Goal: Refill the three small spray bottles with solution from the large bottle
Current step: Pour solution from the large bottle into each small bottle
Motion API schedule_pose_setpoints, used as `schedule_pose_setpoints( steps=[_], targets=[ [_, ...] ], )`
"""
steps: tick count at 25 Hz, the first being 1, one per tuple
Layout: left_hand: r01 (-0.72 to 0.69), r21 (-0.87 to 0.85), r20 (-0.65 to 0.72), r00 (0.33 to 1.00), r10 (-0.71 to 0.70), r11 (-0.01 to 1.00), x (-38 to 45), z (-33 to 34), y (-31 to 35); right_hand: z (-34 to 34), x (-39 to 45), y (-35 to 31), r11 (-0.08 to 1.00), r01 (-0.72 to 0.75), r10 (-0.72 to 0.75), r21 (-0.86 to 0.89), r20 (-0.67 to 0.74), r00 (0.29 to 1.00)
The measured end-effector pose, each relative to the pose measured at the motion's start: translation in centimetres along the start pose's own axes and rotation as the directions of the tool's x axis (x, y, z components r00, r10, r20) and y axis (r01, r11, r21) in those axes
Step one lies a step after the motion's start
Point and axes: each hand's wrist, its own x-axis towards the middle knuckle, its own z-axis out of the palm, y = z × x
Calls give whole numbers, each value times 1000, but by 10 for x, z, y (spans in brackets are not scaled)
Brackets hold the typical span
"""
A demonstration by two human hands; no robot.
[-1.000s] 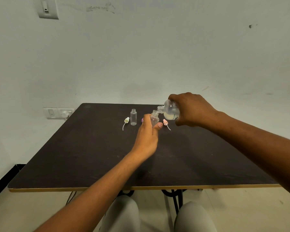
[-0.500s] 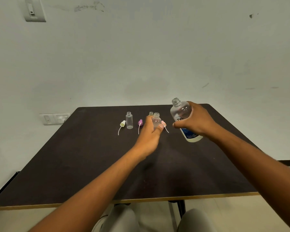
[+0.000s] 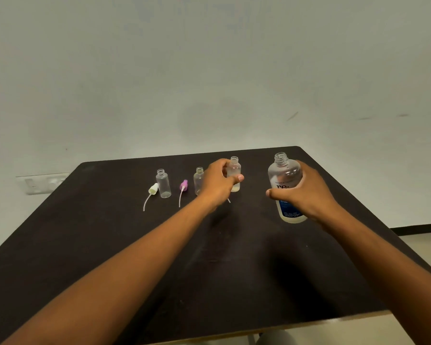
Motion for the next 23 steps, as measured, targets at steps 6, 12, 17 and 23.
schedule_pose_setpoints(
  steps=[6, 12, 17, 23],
  targets=[
    [25, 192, -9, 1000, -23, 981, 33, 22, -17, 5, 18, 22, 996, -19, 21, 86, -26, 999],
    [1, 260, 26, 1000, -8, 966, 43, 31, -21, 12, 25, 27, 993, -10, 12, 121, -16, 1000],
    [-7, 233, 28, 1000, 1, 973, 40, 32, -20, 14, 24, 24, 992, 0, 2, 125, -20, 1000],
    [-119, 143, -56, 990, 129, 982, 17, 1, -10, 13, 11, 2, 990, 16, -14, 143, -15, 1000]
  ],
)
